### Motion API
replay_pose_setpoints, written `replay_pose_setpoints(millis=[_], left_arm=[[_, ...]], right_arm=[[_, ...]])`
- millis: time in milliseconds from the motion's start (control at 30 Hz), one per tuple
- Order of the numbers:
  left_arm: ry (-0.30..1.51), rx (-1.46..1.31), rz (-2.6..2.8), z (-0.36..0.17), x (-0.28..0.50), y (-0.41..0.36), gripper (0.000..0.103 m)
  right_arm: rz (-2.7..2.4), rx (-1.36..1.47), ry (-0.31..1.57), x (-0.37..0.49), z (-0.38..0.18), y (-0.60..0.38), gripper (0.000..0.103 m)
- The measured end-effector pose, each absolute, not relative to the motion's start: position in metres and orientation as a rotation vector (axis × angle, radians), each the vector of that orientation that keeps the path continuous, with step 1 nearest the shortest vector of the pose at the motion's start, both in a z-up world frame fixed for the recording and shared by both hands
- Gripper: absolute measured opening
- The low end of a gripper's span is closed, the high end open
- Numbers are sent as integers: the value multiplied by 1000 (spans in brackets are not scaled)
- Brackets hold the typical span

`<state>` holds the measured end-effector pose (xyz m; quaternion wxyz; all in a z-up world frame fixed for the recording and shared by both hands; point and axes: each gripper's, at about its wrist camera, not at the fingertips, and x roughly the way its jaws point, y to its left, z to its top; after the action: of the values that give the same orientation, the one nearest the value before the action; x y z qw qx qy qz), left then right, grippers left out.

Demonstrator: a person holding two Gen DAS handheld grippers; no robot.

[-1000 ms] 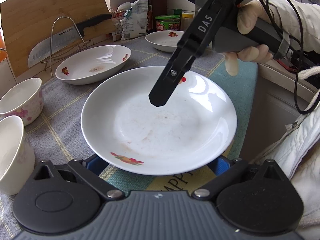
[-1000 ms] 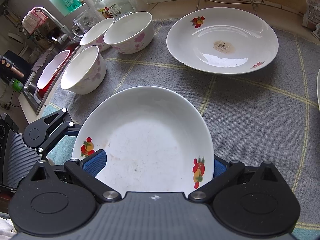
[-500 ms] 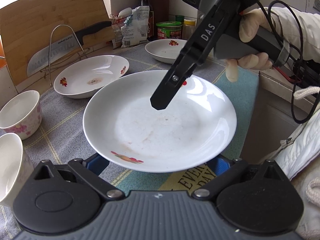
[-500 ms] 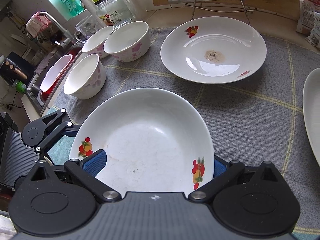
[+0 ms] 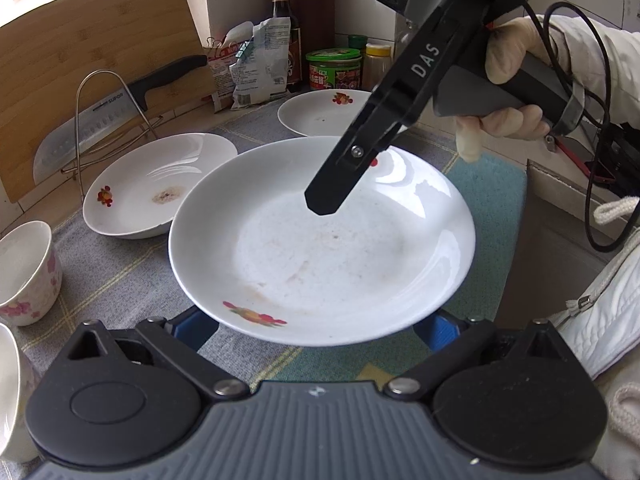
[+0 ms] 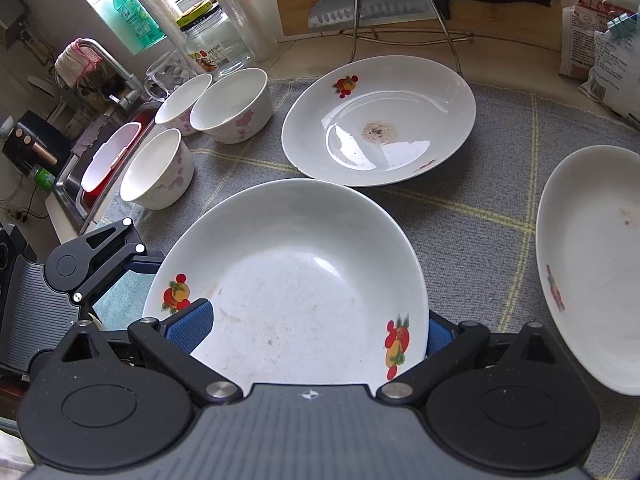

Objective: Organize plates and bowls
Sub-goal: 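Lift the plate with the right gripper and carry it toward the placed plate, then lower the held plate onto the placed plate with the right gripper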

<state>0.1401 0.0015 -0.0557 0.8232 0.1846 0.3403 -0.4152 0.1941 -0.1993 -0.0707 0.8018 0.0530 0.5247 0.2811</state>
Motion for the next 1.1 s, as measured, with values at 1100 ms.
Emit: replay_pose_setpoints(millis=[1100], left_arm=[[708,446,-940,-55,199,-137,101]], right_arm=[[527,178,1047,226,-70,-345,103]])
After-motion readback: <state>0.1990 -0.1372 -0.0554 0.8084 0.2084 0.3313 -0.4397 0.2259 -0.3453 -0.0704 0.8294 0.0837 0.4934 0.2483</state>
